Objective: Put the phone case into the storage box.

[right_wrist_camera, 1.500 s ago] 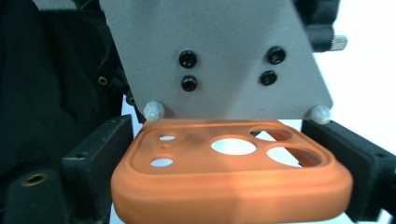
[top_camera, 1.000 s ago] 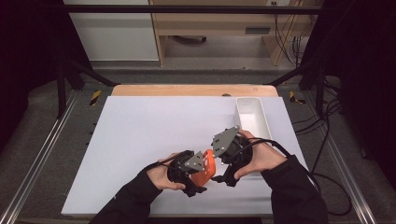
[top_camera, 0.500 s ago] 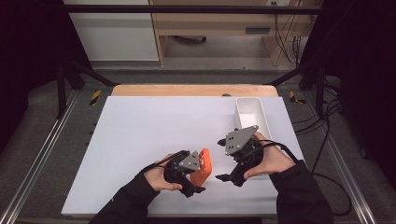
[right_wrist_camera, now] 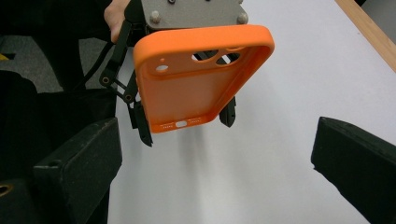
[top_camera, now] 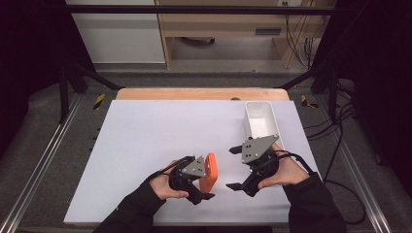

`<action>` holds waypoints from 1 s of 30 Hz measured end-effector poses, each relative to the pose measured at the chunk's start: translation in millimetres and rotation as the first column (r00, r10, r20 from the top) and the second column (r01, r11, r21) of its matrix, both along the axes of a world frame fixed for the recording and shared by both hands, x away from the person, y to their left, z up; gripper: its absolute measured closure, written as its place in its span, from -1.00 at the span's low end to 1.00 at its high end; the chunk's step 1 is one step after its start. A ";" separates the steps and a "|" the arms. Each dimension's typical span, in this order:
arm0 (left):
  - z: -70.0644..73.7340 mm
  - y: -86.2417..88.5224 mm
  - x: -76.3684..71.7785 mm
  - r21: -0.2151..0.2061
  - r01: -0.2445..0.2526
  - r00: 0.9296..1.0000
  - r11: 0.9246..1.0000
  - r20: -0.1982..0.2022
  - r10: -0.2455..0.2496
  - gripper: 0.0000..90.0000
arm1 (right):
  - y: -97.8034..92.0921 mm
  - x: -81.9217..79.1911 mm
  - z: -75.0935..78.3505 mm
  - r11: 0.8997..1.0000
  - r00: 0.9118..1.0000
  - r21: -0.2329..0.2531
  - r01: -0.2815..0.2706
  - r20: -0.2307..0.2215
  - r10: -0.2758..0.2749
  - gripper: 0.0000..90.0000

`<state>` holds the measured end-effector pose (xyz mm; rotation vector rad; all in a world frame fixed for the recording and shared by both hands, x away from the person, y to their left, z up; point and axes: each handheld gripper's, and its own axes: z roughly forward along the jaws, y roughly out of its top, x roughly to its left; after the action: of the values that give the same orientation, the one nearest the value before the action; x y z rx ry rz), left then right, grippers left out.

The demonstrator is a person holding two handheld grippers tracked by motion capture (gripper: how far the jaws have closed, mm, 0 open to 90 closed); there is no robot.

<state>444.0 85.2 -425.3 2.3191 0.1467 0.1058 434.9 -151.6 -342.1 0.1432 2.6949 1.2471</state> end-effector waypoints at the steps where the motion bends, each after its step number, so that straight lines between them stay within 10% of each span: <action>1: 0.7 0.2 0.2 -0.002 0.002 1.000 1.000 -0.004 -0.002 -0.66 | -0.4 0.0 -0.9 1.000 1.000 0.006 0.000 0.001 0.000 -0.95; 30: 17.9 -7.6 -4.9 -0.097 0.031 0.998 0.995 0.050 -0.026 -0.65 | 4.3 -3.4 -10.4 0.995 0.999 0.097 -0.035 -0.017 0.037 -0.93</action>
<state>439.1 77.6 -407.4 2.2182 0.0919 0.1381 431.5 -147.3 -352.5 0.1192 2.6652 1.3940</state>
